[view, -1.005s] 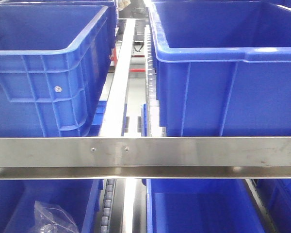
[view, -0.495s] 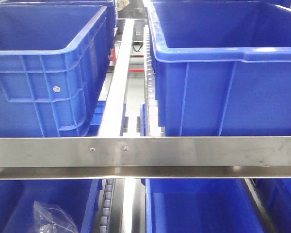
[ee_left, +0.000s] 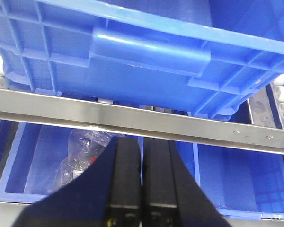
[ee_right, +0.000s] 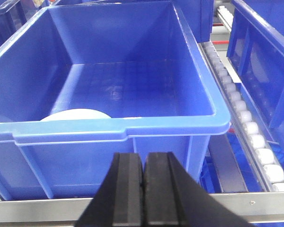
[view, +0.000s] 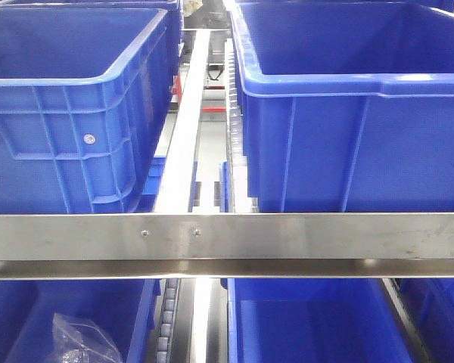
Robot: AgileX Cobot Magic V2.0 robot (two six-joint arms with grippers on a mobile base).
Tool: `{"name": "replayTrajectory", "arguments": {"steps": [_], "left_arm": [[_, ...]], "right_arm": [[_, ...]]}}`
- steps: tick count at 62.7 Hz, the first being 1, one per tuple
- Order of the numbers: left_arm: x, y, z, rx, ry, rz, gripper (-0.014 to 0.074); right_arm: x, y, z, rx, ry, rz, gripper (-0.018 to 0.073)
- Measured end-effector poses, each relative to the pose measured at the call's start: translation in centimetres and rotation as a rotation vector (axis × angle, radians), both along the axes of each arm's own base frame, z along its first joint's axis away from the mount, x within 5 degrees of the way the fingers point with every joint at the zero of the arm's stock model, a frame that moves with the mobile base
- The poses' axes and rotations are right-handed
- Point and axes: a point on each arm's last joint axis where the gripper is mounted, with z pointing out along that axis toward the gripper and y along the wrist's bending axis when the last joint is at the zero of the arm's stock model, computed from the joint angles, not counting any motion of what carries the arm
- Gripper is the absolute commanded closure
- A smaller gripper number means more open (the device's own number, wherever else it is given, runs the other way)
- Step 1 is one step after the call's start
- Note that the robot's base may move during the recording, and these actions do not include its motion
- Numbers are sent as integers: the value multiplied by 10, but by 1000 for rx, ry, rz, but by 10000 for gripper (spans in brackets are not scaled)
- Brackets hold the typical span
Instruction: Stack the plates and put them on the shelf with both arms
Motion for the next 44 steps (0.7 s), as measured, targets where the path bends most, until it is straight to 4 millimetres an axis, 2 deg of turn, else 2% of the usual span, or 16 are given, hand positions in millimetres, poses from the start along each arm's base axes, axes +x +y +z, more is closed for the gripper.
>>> {"name": "replayTrajectory", "arguments": {"steps": [28, 44], "left_arm": [[0, 0, 0, 0, 0, 0, 514], [0, 0, 0, 0, 0, 0, 514]], "right_arm": [[-1, 0, -3, 0, 3, 0, 504], [-15, 1, -45, -1, -29, 8, 504]]}}
